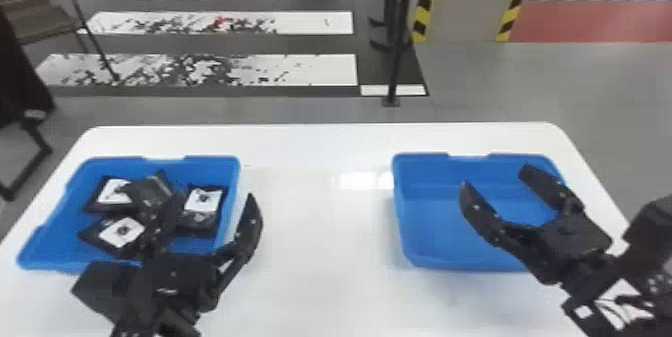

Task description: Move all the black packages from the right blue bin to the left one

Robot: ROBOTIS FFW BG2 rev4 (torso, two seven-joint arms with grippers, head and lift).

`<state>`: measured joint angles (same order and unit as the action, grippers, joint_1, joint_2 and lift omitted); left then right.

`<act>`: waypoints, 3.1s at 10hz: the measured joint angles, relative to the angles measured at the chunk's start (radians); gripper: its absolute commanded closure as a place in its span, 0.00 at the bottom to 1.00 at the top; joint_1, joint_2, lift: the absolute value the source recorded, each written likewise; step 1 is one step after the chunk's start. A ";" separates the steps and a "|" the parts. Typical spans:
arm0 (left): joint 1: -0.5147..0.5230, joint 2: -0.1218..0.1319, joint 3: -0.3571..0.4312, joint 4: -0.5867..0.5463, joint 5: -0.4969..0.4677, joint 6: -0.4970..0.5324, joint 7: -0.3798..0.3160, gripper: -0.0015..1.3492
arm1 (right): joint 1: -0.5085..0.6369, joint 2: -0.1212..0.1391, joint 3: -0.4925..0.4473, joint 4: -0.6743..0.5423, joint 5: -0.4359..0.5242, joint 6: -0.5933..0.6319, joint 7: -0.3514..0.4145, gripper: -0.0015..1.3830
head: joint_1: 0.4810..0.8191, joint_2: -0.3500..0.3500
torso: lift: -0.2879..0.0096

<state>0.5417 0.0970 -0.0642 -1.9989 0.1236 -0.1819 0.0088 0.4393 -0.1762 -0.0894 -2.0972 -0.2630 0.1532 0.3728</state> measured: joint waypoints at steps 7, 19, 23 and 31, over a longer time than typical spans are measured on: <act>0.080 -0.001 -0.027 -0.066 0.088 0.002 0.106 0.07 | 0.064 0.007 0.000 -0.085 -0.007 0.071 -0.036 0.07 | 0.63 0.53 | 0.45; 0.096 -0.013 -0.007 -0.071 0.087 -0.058 0.108 0.07 | 0.092 0.007 -0.010 -0.134 -0.012 0.075 -0.068 0.07 | 0.63 0.55 | 0.45; 0.094 -0.011 -0.008 -0.071 0.083 -0.060 0.108 0.07 | 0.095 0.008 -0.010 -0.141 -0.007 0.075 -0.070 0.07 | 0.63 0.55 | 0.45; 0.096 -0.011 -0.005 -0.071 0.087 -0.064 0.108 0.07 | 0.103 0.008 -0.010 -0.140 -0.016 0.053 -0.075 0.07 | 0.63 0.55 | 0.45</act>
<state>0.6379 0.0857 -0.0687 -2.0702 0.2107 -0.2455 0.1166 0.5423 -0.1684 -0.0997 -2.2372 -0.2790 0.2059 0.2976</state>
